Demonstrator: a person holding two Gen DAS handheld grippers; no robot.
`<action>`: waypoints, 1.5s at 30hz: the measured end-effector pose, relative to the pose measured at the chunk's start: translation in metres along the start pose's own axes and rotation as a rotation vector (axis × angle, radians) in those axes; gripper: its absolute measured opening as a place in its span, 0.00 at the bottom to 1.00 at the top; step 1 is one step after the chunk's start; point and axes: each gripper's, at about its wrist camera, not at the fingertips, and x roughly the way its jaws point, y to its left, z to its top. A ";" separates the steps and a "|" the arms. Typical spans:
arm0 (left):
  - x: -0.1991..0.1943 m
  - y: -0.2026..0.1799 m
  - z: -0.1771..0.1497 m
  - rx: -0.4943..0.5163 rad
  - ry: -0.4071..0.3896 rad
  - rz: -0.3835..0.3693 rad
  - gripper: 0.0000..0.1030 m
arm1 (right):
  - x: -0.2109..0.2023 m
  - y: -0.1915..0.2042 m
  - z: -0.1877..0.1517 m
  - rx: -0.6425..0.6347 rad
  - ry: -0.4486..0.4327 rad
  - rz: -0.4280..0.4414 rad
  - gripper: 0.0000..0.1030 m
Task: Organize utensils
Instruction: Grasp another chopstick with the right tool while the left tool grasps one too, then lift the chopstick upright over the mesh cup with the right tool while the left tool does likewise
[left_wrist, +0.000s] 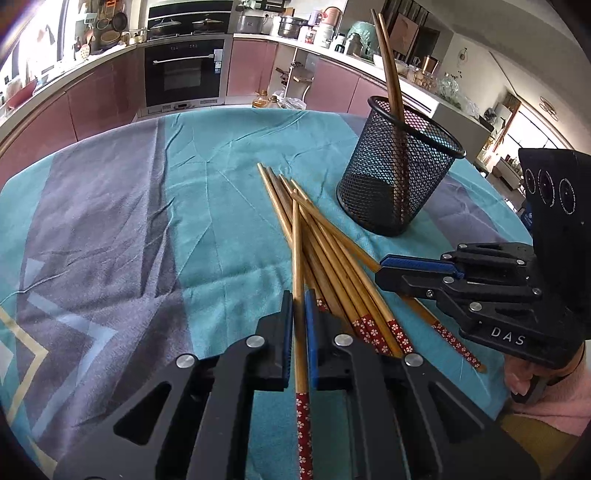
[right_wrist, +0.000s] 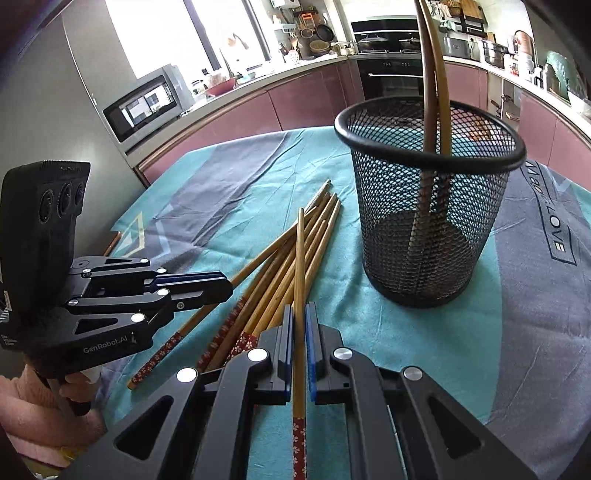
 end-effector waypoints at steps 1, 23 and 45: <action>0.001 0.000 0.000 0.008 0.005 0.001 0.07 | 0.001 0.000 0.000 -0.003 0.005 -0.001 0.05; 0.007 -0.002 0.007 0.023 0.019 -0.018 0.07 | -0.006 -0.006 0.001 0.007 -0.016 0.042 0.06; -0.089 -0.024 0.043 0.044 -0.255 -0.221 0.07 | -0.105 -0.007 0.022 -0.026 -0.294 0.043 0.06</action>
